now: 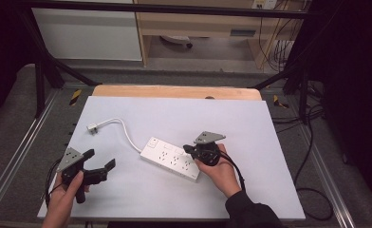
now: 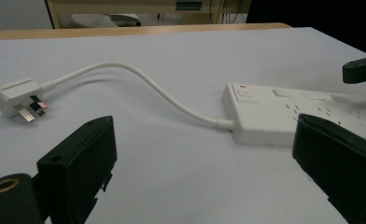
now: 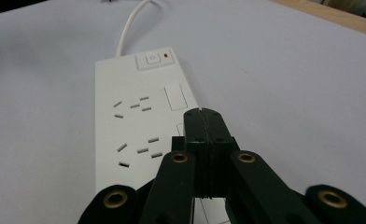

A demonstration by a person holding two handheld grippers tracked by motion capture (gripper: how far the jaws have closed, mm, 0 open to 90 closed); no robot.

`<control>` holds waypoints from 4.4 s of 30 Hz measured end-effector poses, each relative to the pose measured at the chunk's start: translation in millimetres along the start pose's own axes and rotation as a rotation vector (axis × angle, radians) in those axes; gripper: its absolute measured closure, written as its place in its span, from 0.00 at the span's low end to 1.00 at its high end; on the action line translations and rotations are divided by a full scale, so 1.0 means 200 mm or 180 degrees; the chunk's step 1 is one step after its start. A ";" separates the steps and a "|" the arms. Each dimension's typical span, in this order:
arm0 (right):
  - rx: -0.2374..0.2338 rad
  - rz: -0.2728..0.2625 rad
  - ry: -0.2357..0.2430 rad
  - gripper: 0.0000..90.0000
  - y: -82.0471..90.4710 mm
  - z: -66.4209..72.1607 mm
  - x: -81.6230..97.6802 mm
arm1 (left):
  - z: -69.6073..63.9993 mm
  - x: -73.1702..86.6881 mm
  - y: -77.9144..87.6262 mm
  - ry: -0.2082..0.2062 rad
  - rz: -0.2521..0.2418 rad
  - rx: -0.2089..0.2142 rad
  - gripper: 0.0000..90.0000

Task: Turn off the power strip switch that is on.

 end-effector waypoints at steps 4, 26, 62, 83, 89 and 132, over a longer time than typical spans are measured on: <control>0.0005 0.0057 -0.0001 1.00 -0.01 0.00 0.02 | 0.00 0.00 0.00 -0.0002 0.0001 0.0000 0.07; 0.0061 0.0163 -0.0023 1.00 -0.03 -0.01 0.06 | 0.00 0.00 0.00 -0.0002 0.0011 0.0009 0.07; 0.0060 0.0099 0.0016 1.00 -0.13 0.00 0.07 | 0.00 0.00 0.00 -0.0011 0.0015 0.0013 0.07; 0.0077 0.0094 0.0059 1.00 -0.13 0.00 0.07 | 0.00 0.00 0.00 -0.0015 0.0011 0.0012 0.07; 0.0075 0.0094 0.0059 1.00 -0.13 0.00 0.07 | 0.00 0.00 0.00 -0.0026 0.0014 0.0013 0.07; 0.0067 0.0113 0.0012 1.00 -0.13 0.00 0.08 | 0.00 0.01 0.00 -0.0047 0.0038 0.0020 0.07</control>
Point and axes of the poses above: each handheld gripper's, and its own axes: y roughly backward along the jaws, x roughly out of its underside, z roughly to its left, the point moved 4 cm from there along -y, roughly forward along the jaws, and after that the axes turned 9 degrees about -z, right-handed, at the moved point
